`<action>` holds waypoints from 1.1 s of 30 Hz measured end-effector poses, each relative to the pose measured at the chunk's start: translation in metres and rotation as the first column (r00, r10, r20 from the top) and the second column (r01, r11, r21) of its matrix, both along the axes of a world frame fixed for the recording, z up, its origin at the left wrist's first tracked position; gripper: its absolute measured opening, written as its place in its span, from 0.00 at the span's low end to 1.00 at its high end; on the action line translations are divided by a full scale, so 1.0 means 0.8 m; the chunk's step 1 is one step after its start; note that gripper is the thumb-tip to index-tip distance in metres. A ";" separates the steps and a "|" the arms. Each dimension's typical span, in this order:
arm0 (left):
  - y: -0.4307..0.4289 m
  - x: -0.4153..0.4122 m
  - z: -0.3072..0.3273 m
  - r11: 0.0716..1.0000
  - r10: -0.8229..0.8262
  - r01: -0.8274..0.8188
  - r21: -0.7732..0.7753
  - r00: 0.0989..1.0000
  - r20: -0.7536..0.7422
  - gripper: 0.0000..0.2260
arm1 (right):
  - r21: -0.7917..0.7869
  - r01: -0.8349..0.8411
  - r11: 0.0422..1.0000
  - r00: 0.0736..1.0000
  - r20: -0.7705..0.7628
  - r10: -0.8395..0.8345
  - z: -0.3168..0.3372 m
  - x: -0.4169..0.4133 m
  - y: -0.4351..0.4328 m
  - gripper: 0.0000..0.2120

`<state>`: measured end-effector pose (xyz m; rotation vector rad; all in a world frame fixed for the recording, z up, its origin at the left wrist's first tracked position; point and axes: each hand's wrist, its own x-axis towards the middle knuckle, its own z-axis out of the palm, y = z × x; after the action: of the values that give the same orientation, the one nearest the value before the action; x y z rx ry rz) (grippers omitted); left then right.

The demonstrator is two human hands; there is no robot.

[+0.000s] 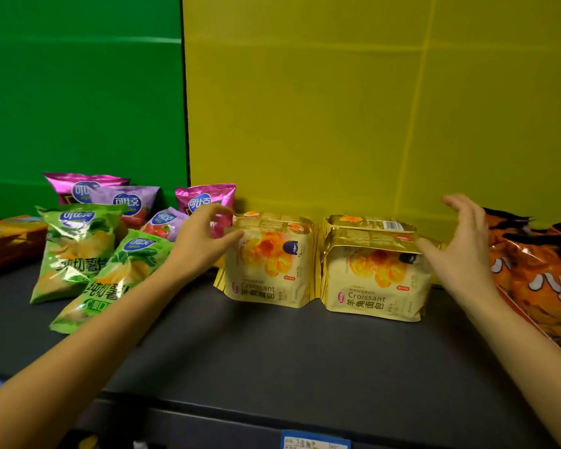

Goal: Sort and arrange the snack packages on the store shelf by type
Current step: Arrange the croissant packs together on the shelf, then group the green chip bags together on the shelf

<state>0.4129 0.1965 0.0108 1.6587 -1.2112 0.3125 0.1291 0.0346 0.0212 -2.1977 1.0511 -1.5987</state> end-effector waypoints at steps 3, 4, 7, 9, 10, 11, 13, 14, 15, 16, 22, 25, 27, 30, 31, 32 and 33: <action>0.034 0.009 -0.001 0.995 0.097 -0.093 -0.045 0.989 0.115 0.06 | -0.061 -0.178 0.982 0.983 -0.045 0.176 0.007 0.021 0.028 0.17; 0.047 0.012 -0.003 0.990 0.138 -0.131 -0.062 0.981 0.136 0.04 | -0.051 -0.238 0.970 0.970 -0.070 0.234 0.006 0.031 0.038 0.15; 0.088 0.029 -0.013 0.972 0.232 -0.223 -0.076 0.965 0.126 0.07 | -0.001 -0.395 0.919 0.905 -0.173 0.389 -0.002 0.069 0.067 0.12; 0.115 0.049 -0.022 0.957 0.289 -0.285 -0.057 0.955 0.064 0.05 | 0.064 -0.472 0.879 0.849 -0.237 0.473 -0.008 0.095 0.086 0.10; 0.129 0.063 -0.027 0.947 0.318 -0.316 -0.056 0.948 0.024 0.04 | 0.092 -0.494 0.864 0.822 -0.275 0.499 -0.011 0.110 0.095 0.08; 0.143 0.076 -0.032 0.937 0.344 -0.345 -0.057 0.939 -0.015 0.06 | 0.119 -0.505 0.855 0.796 -0.319 0.515 -0.013 0.126 0.102 0.07; 0.167 0.105 -0.041 0.916 0.396 -0.400 -0.042 0.916 -0.069 0.14 | 0.192 -0.516 0.835 0.735 -0.401 0.546 -0.017 0.158 0.118 0.08; 0.178 0.119 -0.042 0.905 0.421 -0.424 -0.021 0.903 -0.082 0.17 | 0.243 -0.512 0.824 0.706 -0.426 0.565 -0.018 0.175 0.127 0.11; 0.189 0.136 -0.046 0.895 0.445 -0.446 0.008 0.890 -0.104 0.20 | 0.302 -0.501 0.811 0.681 -0.441 0.585 -0.022 0.193 0.134 0.14; 0.198 0.154 -0.049 0.887 0.461 -0.460 0.046 0.877 -0.136 0.25 | 0.361 -0.485 0.796 0.659 -0.448 0.604 -0.025 0.210 0.143 0.17; 0.212 0.246 -0.059 0.959 0.269 -0.180 0.221 0.824 -0.498 0.46 | 0.687 -0.322 0.652 0.648 -0.343 0.681 -0.043 0.311 0.189 0.39; 0.207 0.270 -0.057 0.989 -0.011 0.095 0.109 0.802 -0.597 0.42 | 0.801 -0.340 0.493 0.709 -0.127 0.694 -0.047 0.353 0.208 0.26; 0.202 0.286 -0.064 0.975 -0.155 0.221 0.028 0.764 -0.626 0.43 | 0.821 -0.367 0.437 0.740 -0.028 0.673 -0.054 0.375 0.217 0.22; 0.187 0.301 -0.077 0.929 -0.301 0.366 -0.053 0.664 -0.684 0.43 | 0.826 -0.417 0.380 0.782 0.113 0.613 -0.066 0.399 0.227 0.24; 0.182 0.304 -0.080 0.920 -0.317 0.387 -0.065 0.635 -0.705 0.40 | 0.824 -0.441 0.355 0.785 0.163 0.598 -0.069 0.405 0.228 0.21; 0.178 0.307 -0.082 0.913 -0.332 0.401 -0.080 0.613 -0.717 0.37 | 0.816 -0.471 0.335 0.783 0.212 0.584 -0.071 0.408 0.230 0.16; 0.177 0.309 -0.083 0.902 -0.348 0.422 -0.092 0.585 -0.732 0.36 | 0.806 -0.496 0.324 0.783 0.254 0.567 -0.075 0.410 0.229 0.11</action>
<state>0.6604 0.3378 -0.0559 1.3142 -0.9057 -0.6666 0.4574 0.2175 -0.0389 -1.5928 0.7196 -0.4736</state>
